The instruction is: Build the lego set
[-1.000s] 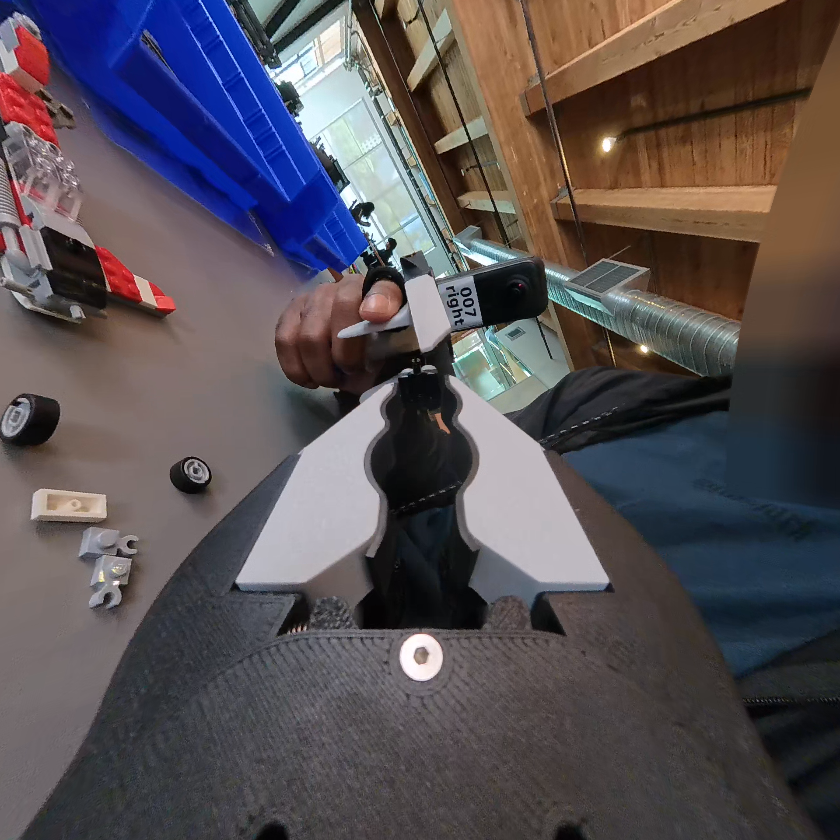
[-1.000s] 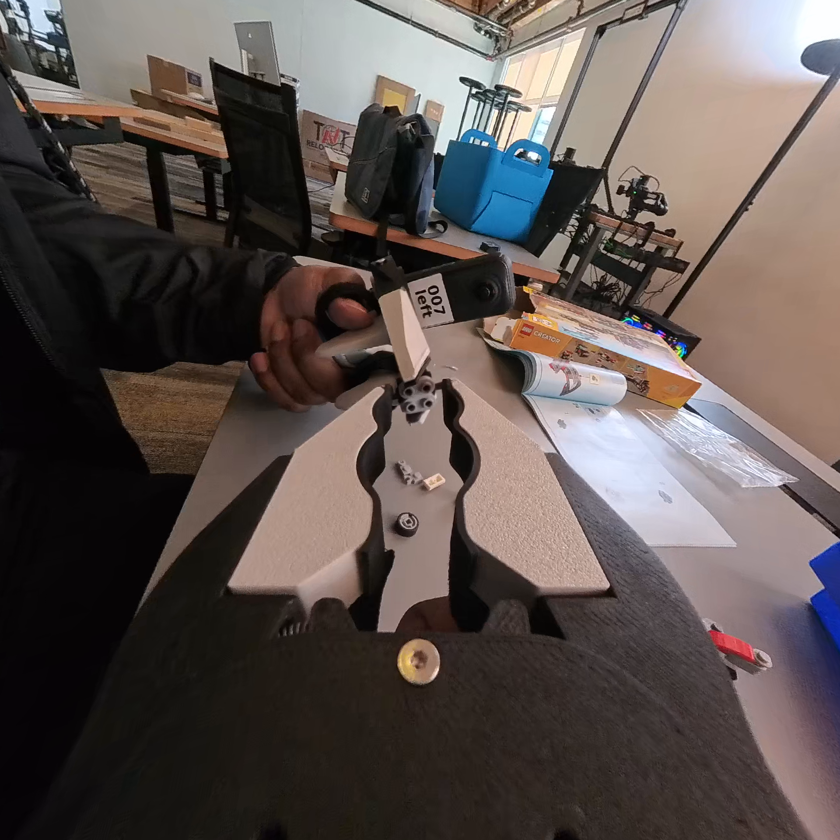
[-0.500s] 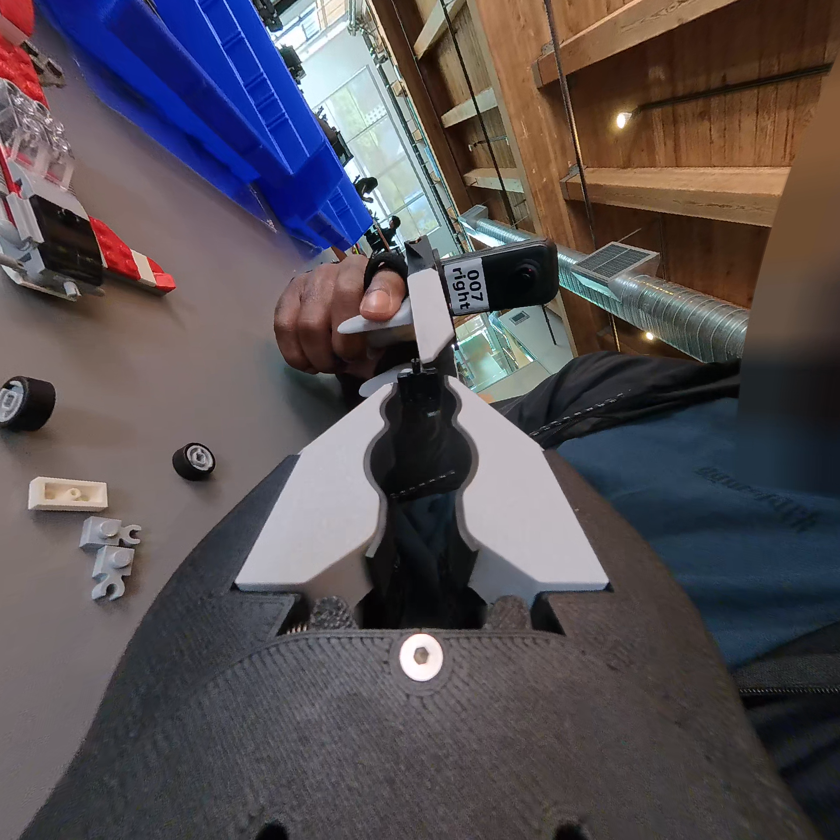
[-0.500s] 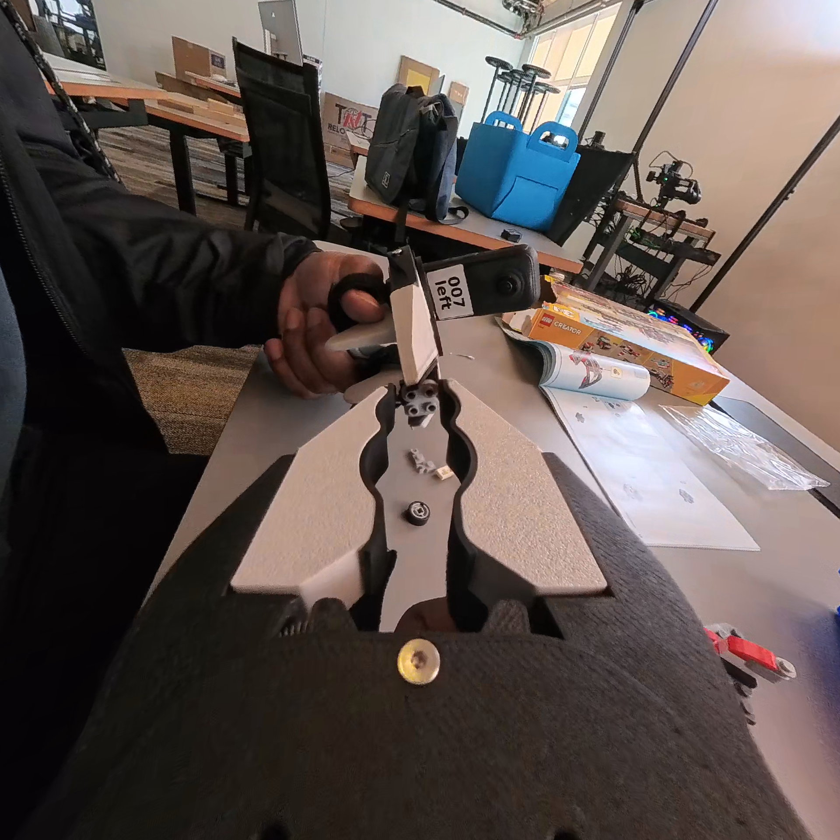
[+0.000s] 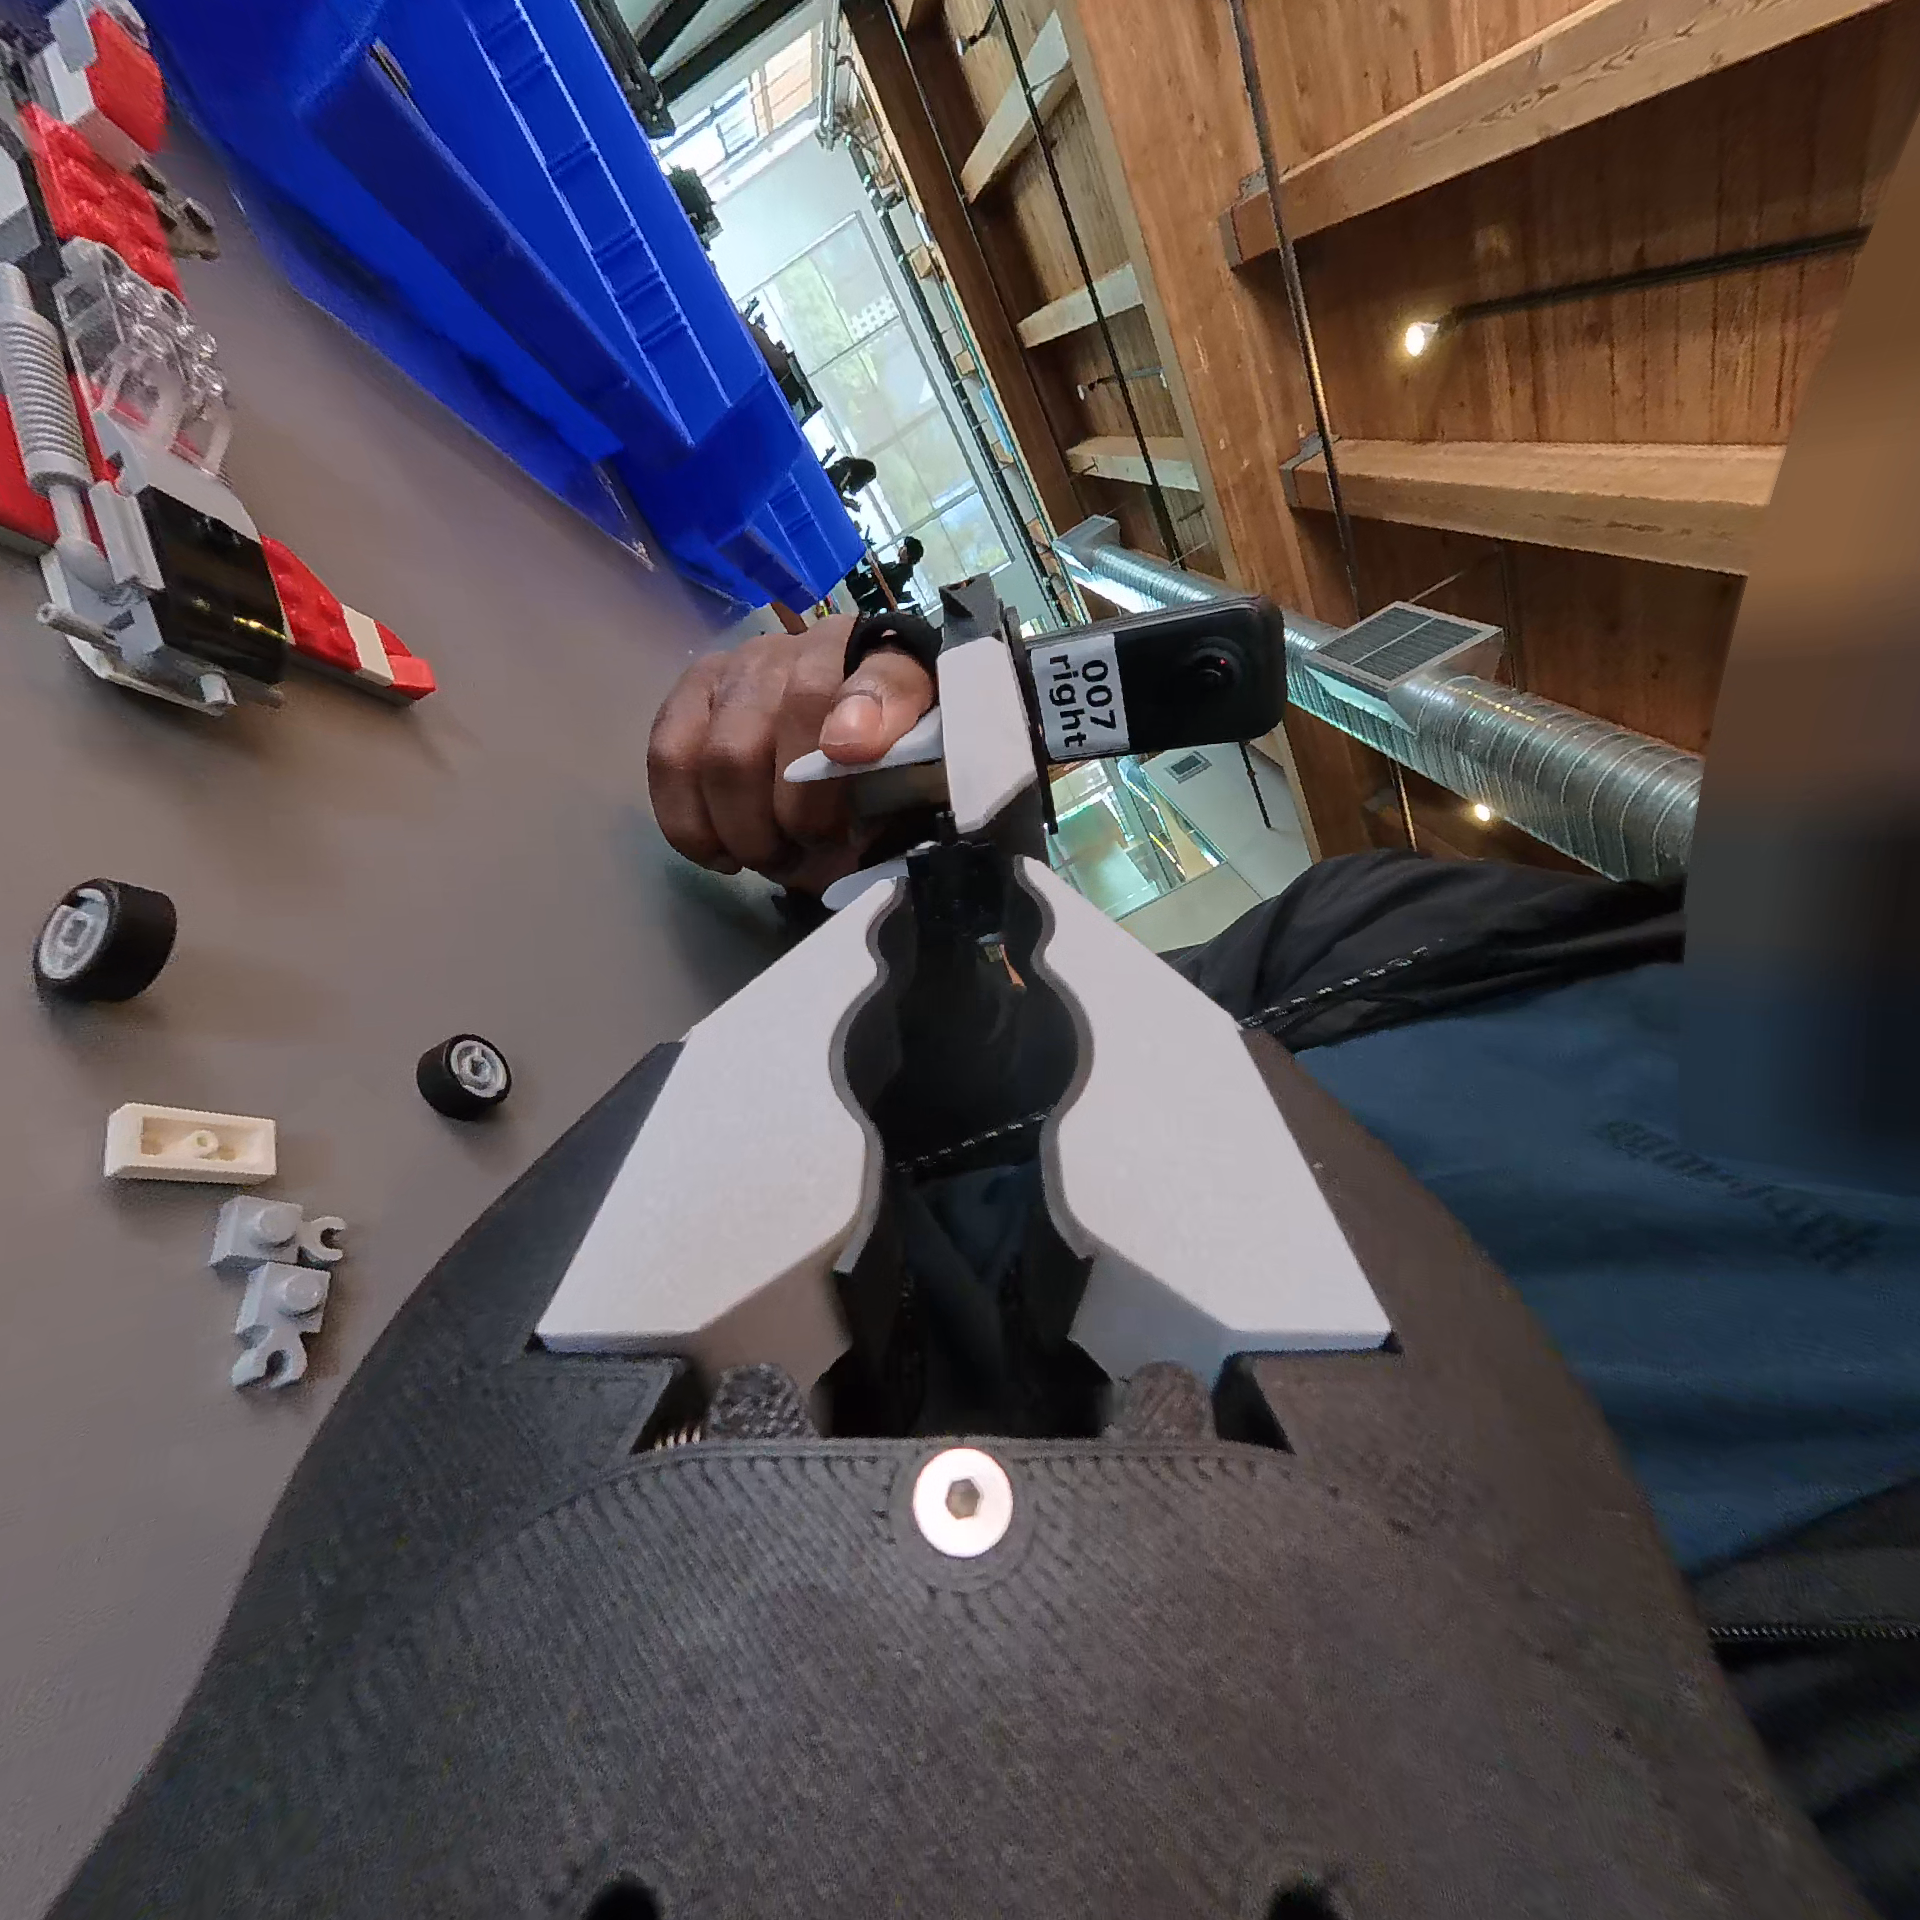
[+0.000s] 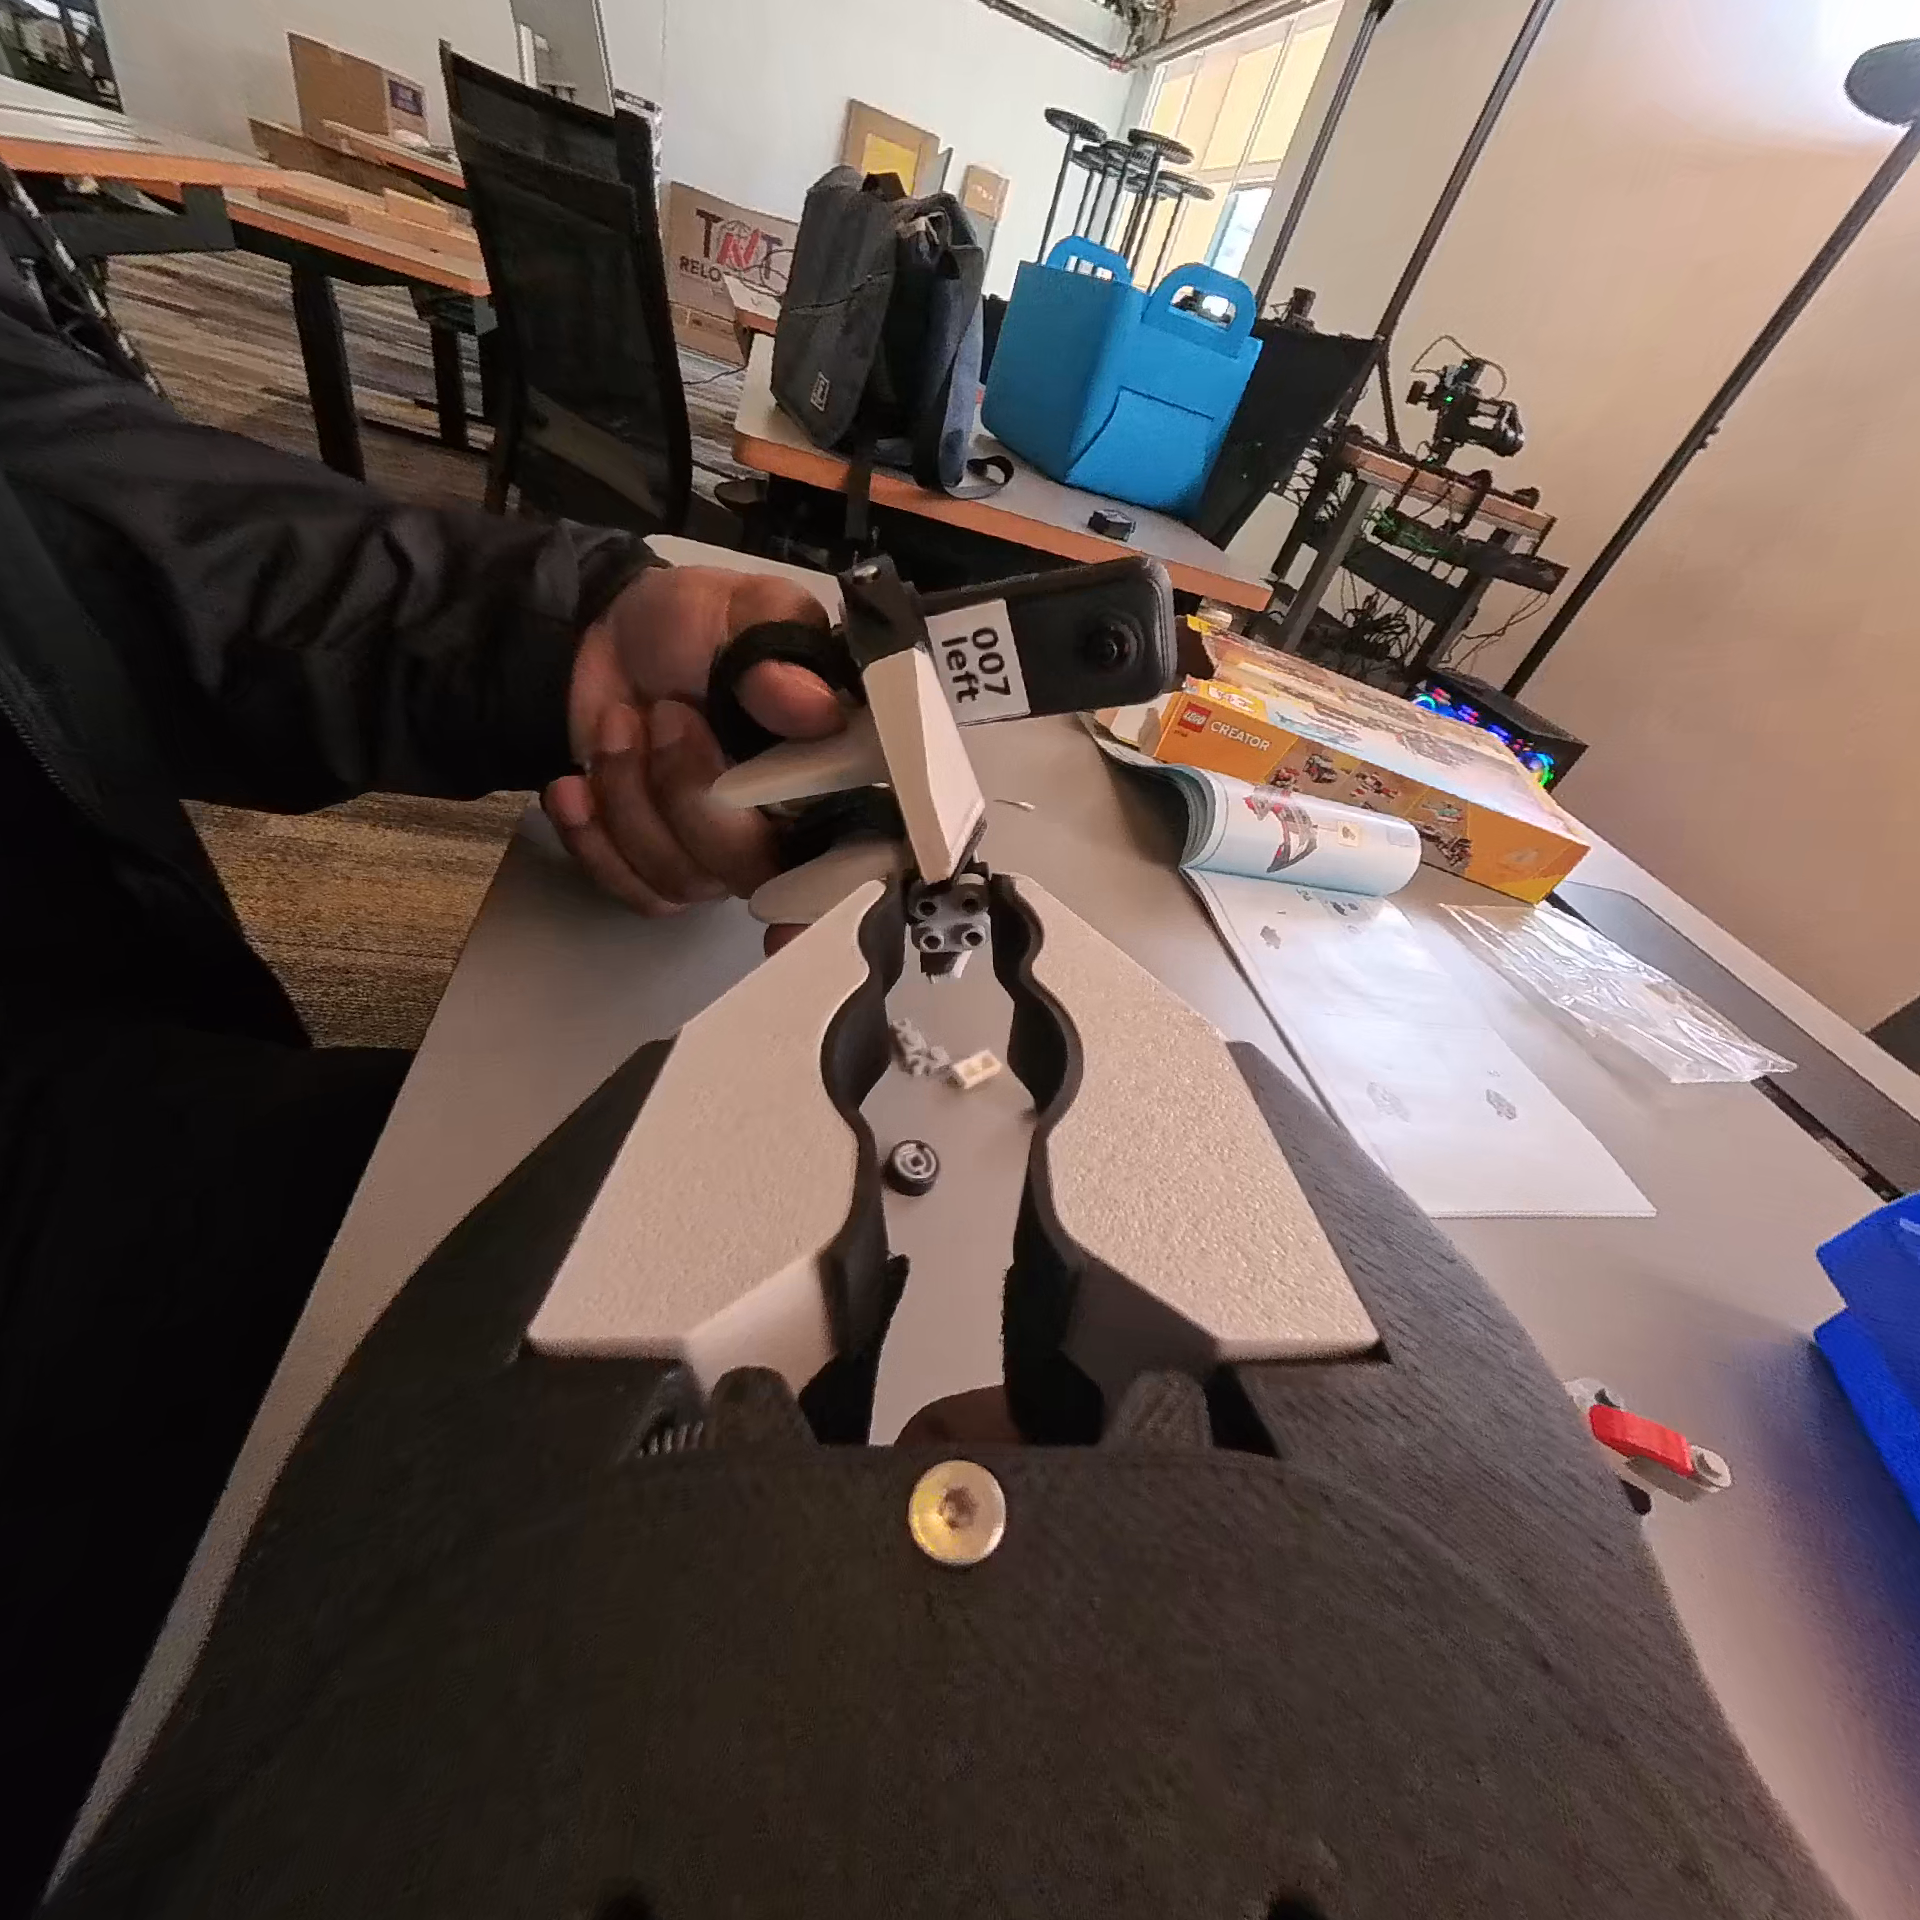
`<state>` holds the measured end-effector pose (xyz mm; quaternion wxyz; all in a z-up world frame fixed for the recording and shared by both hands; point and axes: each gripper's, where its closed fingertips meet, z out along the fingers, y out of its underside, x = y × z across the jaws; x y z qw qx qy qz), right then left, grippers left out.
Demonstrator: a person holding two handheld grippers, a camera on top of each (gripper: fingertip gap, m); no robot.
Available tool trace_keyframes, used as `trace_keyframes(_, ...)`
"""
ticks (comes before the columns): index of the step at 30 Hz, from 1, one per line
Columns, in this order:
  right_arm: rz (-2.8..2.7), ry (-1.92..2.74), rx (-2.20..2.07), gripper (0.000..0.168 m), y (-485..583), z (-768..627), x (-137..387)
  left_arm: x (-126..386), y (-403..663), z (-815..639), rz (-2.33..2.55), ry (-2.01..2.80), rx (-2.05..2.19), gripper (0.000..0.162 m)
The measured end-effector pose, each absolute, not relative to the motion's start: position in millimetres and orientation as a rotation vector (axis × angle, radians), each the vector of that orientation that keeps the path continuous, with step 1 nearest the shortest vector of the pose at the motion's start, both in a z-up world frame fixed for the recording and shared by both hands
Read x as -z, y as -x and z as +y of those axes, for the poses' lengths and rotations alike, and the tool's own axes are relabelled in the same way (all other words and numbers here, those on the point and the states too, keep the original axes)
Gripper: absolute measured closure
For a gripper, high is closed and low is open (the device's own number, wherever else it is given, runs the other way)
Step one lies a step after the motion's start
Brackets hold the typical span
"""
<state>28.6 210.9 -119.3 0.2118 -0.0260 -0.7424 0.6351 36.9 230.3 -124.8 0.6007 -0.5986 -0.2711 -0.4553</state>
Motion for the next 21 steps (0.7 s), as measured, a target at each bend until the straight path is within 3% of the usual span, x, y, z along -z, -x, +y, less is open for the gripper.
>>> trace_keyframes(21,-2.057,0.138,-1.818,0.151,-25.6,215.9,117.7,122.9,-32.8,230.5,-0.634,1.362,1.034,0.143)
